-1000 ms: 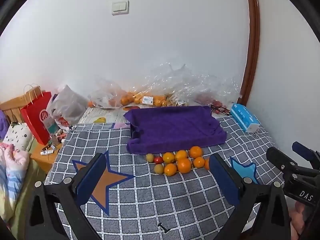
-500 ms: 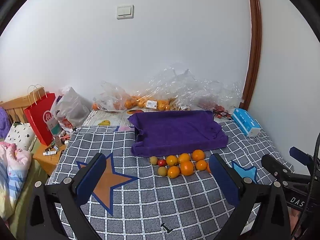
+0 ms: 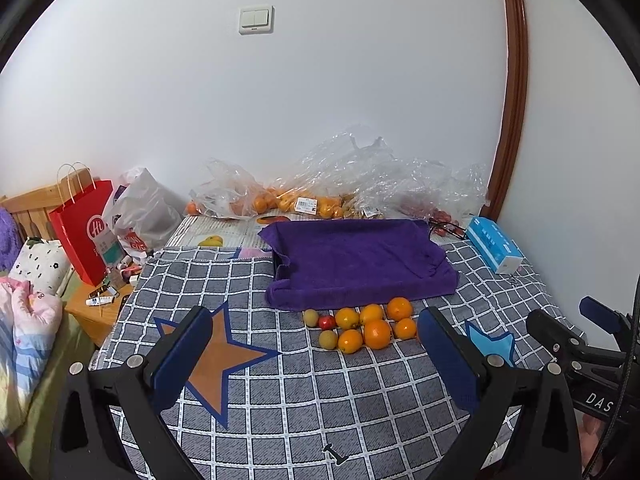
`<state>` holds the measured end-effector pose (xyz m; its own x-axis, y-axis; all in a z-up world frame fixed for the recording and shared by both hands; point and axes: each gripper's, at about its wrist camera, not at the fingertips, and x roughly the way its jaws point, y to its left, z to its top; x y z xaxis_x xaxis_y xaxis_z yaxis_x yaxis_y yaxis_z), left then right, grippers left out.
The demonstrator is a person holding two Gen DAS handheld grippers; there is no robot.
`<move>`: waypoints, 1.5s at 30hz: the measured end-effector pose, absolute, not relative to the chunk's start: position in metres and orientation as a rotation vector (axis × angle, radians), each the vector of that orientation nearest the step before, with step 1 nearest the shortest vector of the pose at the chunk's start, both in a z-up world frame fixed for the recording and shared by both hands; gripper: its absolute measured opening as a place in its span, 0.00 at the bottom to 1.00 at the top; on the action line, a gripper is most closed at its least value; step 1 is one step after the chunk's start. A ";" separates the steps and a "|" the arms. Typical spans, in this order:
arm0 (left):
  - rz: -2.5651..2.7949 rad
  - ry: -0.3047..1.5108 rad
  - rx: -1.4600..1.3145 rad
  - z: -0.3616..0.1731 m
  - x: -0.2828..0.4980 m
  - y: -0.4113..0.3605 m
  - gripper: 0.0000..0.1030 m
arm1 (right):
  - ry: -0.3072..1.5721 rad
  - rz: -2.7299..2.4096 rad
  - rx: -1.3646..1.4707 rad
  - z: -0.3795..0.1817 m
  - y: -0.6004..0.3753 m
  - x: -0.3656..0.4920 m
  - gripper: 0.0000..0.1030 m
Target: Organize fruits
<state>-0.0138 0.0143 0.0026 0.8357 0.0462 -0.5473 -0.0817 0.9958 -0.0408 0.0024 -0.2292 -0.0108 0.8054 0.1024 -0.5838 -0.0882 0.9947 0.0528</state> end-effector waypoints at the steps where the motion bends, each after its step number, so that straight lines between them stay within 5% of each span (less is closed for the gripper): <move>1: 0.068 0.579 -0.065 0.002 -0.014 0.014 1.00 | 0.627 0.104 0.024 -0.011 -0.229 0.003 1.00; 45: 0.079 0.574 -0.051 0.002 -0.020 0.010 1.00 | 0.612 0.113 0.032 -0.010 -0.232 -0.003 1.00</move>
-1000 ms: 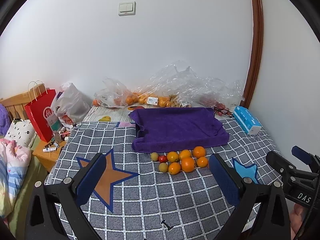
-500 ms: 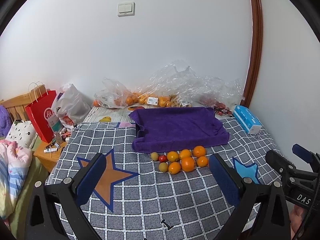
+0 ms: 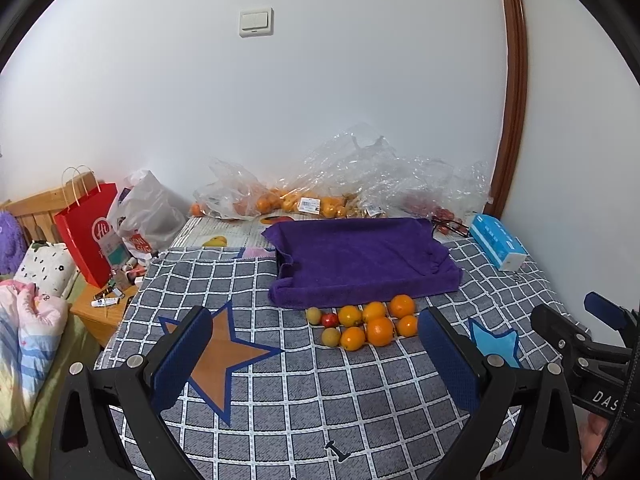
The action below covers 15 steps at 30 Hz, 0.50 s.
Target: Organize fruits
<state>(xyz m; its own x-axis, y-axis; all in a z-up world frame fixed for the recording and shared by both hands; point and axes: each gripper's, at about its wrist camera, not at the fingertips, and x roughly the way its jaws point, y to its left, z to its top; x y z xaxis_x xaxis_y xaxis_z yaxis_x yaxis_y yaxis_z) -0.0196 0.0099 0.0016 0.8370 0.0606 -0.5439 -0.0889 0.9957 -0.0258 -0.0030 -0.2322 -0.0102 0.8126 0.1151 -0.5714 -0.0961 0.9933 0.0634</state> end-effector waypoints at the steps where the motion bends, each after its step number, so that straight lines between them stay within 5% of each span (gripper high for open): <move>1: 0.076 0.574 -0.054 0.002 -0.020 0.010 1.00 | 0.614 0.113 0.033 -0.010 -0.232 -0.002 1.00; 15: 0.065 0.576 -0.074 0.002 -0.014 0.016 1.00 | 0.619 0.131 0.023 -0.009 -0.223 0.001 1.00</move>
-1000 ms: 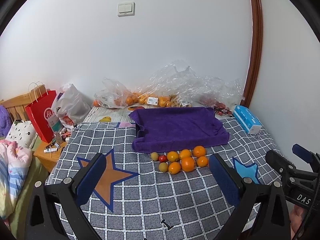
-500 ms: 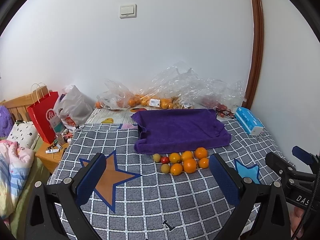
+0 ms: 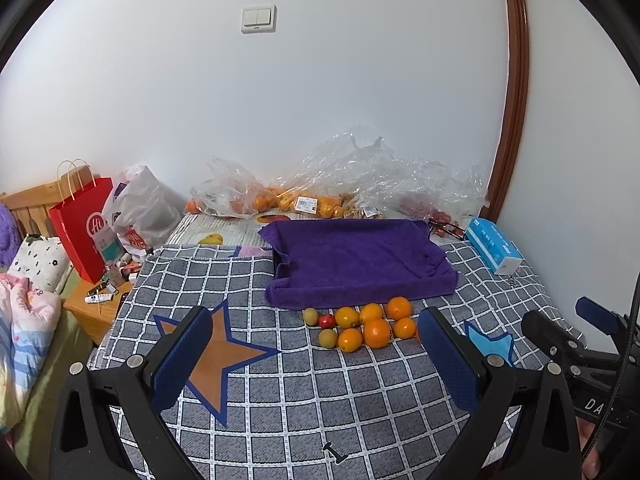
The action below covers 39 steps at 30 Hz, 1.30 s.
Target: Organize fruits
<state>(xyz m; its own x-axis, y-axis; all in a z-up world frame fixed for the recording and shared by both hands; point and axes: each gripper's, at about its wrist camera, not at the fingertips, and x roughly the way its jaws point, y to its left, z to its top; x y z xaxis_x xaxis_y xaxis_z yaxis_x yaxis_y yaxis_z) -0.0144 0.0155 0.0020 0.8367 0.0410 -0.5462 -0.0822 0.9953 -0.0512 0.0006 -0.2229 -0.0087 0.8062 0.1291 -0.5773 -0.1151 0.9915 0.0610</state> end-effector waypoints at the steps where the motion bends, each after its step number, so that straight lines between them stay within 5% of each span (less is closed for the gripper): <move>1: 0.067 0.574 -0.075 0.002 -0.014 0.016 1.00 | 0.621 0.127 0.018 -0.009 -0.222 0.002 1.00; 31: 0.038 0.700 -0.092 -0.074 0.062 0.066 0.94 | 0.758 0.134 0.007 -0.095 -0.200 0.093 1.00; 39: 0.072 0.806 -0.186 -0.122 0.093 0.096 0.87 | 0.768 0.111 -0.024 -0.123 -0.197 0.111 0.91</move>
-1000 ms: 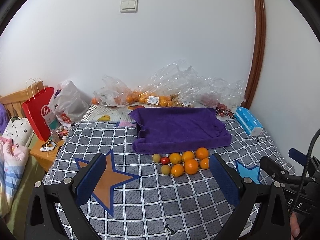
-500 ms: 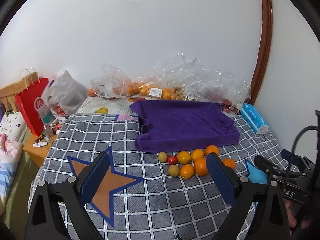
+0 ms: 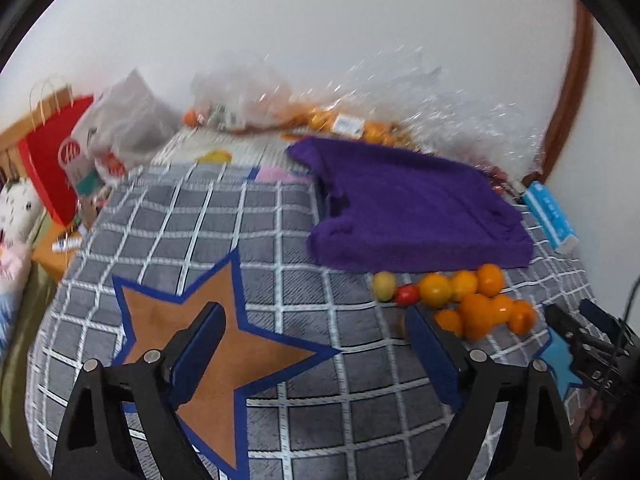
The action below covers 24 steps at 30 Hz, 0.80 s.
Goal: Organize fruits
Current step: 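Grasp a yellow fruit with the left tool while the right tool grasps an orange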
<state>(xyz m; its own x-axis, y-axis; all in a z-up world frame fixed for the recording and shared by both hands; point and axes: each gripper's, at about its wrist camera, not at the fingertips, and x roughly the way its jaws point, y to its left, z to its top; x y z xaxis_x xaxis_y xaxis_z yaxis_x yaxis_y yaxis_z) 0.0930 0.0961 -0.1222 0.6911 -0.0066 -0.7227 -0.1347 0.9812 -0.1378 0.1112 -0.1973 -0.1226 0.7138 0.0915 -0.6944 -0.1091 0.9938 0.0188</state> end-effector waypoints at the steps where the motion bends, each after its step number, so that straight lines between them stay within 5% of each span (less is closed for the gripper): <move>1: 0.078 0.820 -0.186 -0.129 0.096 0.098 0.86 | 0.765 0.105 -0.029 -0.126 -0.198 0.113 0.88; 12: 0.107 0.855 -0.143 -0.159 0.103 0.110 0.72 | 0.859 0.148 0.058 -0.161 -0.205 0.137 0.73; 16: 0.034 0.875 -0.219 -0.164 0.106 0.115 0.58 | 0.877 0.161 0.052 -0.169 -0.201 0.139 0.68; 24: -0.060 0.836 -0.223 -0.153 0.105 0.104 0.58 | 0.872 0.185 0.018 -0.175 -0.194 0.139 0.58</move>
